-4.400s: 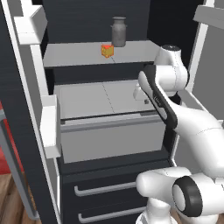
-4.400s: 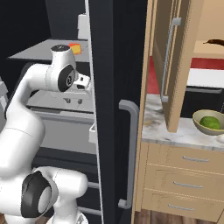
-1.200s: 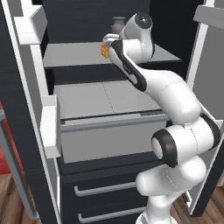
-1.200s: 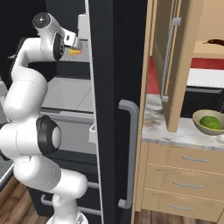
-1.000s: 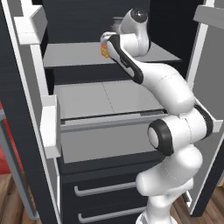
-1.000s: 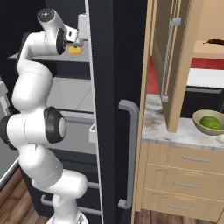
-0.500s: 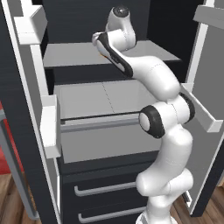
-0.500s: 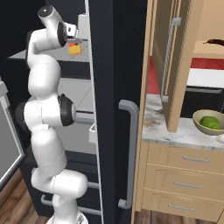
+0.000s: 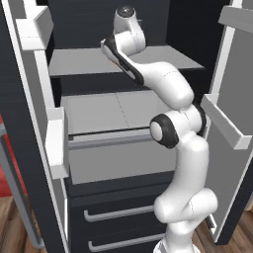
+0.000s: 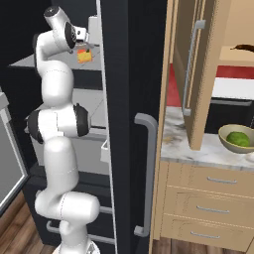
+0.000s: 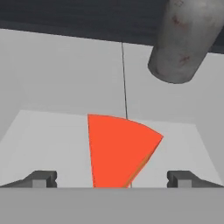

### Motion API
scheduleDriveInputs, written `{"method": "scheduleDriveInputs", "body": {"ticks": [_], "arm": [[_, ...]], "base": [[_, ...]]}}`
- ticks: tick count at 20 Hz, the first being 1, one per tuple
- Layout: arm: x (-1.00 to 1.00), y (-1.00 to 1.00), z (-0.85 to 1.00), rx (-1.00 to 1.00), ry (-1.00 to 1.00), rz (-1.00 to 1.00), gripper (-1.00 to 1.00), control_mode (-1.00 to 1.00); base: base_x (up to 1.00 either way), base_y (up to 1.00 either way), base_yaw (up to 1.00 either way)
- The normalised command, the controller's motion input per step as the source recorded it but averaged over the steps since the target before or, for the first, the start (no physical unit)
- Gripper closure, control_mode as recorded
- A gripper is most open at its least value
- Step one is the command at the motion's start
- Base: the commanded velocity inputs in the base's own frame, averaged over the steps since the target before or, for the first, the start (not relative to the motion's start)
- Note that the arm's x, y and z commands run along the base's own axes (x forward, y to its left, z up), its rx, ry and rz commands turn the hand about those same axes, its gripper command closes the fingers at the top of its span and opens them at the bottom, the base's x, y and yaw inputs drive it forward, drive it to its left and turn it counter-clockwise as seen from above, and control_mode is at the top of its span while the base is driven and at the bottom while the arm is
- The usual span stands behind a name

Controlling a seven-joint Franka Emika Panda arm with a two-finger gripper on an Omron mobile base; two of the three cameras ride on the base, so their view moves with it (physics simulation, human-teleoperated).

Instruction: Pick the cheese from the fridge and the cheese grater from the cabinet and place them next to the salad bowl.

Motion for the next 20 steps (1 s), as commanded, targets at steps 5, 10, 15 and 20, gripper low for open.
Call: {"method": "scheduleDriveInputs", "body": {"ticks": [5,10,15,20], "arm": [[0.06,-0.03,-0.50,0.00,-0.01,-0.01,-1.00,-1.00],[0.24,-0.05,-0.45,0.00,-0.11,0.00,-1.00,-1.00],[0.07,-0.03,-0.14,0.01,-0.09,0.00,-1.00,-1.00],[0.00,-0.02,-0.12,0.02,-0.06,0.00,1.00,-1.00]], "base": [[0.00,0.00,0.00],[0.00,0.00,0.00],[0.00,0.00,0.00],[0.00,0.00,0.00]]}}
